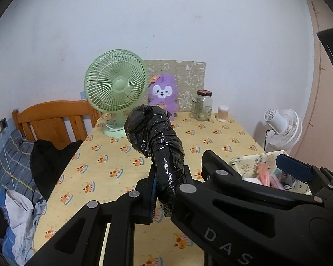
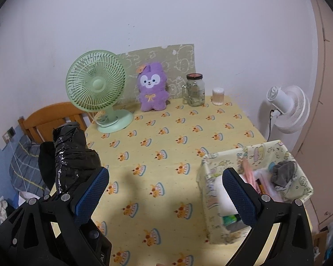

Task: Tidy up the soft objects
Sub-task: 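Lift the black bag with the left gripper and carry it toward the fabric box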

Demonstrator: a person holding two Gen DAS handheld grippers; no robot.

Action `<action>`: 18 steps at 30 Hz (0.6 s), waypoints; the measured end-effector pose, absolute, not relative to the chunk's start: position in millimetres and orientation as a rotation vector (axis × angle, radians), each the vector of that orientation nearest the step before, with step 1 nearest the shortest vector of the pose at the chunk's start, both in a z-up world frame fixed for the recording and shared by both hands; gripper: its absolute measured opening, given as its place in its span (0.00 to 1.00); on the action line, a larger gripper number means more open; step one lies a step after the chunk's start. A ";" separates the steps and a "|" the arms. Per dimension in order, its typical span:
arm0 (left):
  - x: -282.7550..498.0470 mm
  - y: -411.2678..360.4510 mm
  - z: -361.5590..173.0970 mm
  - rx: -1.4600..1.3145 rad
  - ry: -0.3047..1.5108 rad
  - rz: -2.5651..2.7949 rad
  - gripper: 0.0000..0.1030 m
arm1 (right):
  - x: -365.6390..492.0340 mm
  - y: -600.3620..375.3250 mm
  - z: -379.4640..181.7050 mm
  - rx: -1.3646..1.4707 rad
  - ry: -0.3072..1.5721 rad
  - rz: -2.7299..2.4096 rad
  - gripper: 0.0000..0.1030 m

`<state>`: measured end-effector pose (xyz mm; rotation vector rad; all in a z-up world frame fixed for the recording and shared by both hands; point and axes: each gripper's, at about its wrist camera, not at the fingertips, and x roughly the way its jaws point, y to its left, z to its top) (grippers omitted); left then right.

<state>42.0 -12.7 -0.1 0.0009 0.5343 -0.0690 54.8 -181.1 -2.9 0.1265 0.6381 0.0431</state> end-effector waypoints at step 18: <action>43.2 -82.0 1.9 0.028 0.540 -0.135 0.19 | 48.9 -252.3 -3.8 0.169 0.641 0.036 1.00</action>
